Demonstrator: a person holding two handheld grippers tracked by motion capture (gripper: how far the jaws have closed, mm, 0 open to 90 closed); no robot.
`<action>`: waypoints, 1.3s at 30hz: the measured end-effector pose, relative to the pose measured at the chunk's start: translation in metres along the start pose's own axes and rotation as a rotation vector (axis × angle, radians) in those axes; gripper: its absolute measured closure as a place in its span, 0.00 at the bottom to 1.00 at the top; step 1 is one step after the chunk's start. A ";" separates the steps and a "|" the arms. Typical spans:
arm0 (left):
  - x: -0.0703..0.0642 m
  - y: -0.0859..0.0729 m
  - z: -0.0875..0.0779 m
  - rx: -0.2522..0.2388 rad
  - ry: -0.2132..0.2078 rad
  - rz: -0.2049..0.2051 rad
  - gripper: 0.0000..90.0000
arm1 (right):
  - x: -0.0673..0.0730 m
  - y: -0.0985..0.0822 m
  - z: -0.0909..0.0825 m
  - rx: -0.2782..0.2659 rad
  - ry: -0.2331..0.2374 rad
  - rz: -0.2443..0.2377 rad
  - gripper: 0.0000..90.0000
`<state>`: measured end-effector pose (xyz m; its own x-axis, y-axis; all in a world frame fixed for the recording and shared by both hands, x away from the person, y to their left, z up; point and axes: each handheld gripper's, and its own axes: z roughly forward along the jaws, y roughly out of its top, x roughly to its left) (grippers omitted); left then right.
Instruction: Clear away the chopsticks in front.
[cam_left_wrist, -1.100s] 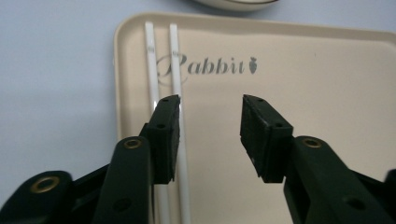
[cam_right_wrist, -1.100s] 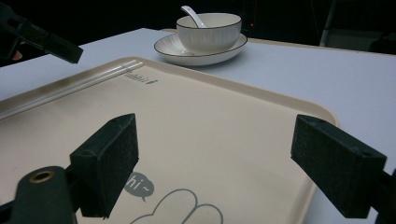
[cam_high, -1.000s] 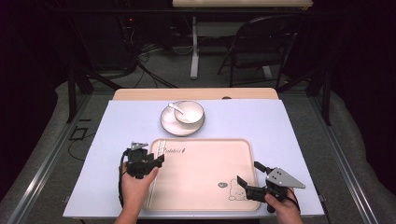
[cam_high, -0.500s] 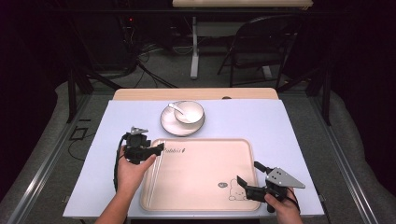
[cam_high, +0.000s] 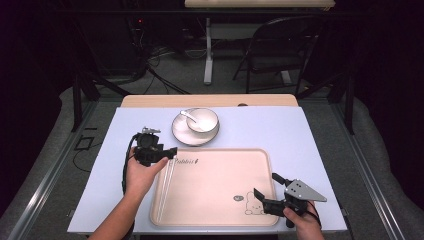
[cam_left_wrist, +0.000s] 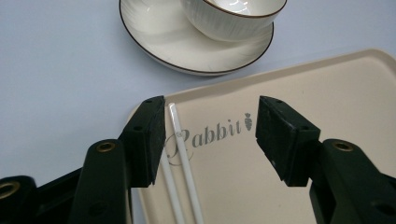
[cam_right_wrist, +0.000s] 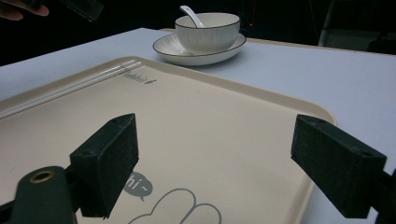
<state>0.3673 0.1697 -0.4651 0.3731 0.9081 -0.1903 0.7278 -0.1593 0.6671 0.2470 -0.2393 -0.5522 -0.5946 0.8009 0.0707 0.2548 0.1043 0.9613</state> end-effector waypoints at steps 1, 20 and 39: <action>0.001 0.002 0.000 0.003 -0.004 -0.003 0.46 | 0.000 0.000 0.000 0.000 -0.001 0.000 0.16; 0.012 0.031 -0.003 0.014 -0.025 -0.050 0.45 | 0.000 0.000 0.000 0.001 0.001 0.005 0.16; 0.022 0.060 -0.001 0.004 -0.021 -0.108 0.44 | 0.000 0.000 0.001 0.002 0.002 0.009 0.16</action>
<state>0.4184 0.1808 -0.4288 0.3044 0.9116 -0.2762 0.7667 -0.0624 0.6390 0.2473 -0.2390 -0.5526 -0.5935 0.8009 0.0797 0.2620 0.0985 0.9600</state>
